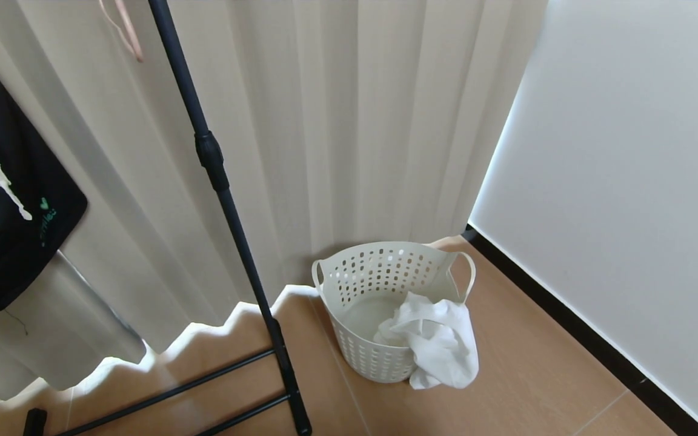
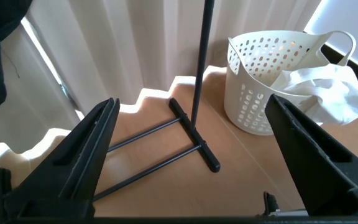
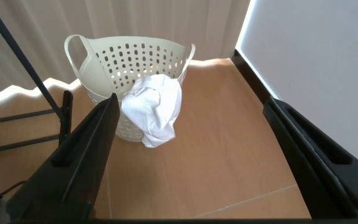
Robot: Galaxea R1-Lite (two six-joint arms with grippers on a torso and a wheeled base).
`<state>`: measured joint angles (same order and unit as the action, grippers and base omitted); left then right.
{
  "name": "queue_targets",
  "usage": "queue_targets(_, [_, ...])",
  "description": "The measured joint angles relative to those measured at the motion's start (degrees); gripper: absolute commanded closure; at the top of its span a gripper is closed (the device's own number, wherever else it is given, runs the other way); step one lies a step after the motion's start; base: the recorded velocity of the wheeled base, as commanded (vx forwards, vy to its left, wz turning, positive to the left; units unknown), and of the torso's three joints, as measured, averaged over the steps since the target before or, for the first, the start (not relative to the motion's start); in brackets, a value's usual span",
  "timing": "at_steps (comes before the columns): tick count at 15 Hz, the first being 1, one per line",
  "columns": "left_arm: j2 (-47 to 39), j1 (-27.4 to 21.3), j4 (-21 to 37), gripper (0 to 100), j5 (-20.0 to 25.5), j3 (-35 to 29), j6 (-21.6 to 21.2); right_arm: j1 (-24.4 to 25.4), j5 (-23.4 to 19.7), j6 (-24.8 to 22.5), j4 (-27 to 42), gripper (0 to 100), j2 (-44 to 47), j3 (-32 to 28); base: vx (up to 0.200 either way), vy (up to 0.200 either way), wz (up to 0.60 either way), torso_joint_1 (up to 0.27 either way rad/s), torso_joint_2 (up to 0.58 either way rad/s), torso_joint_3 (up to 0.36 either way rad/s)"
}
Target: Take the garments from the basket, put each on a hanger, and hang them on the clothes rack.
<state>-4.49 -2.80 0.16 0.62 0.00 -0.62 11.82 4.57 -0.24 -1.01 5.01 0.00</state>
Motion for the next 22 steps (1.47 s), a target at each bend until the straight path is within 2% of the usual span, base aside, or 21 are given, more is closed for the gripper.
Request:
queue_targets(11, [0.0,0.0,0.0,0,0.0,0.0,0.0,0.0,0.0,0.0,0.0,0,0.0,0.0,0.0,0.0,0.0,0.002,0.0,-0.197])
queue_targets(22, [0.0,0.0,0.0,0,0.0,0.0,0.0,-0.1,0.0,0.0,0.0,0,0.0,0.0,0.0,0.0,0.0,0.003,0.0,-0.111])
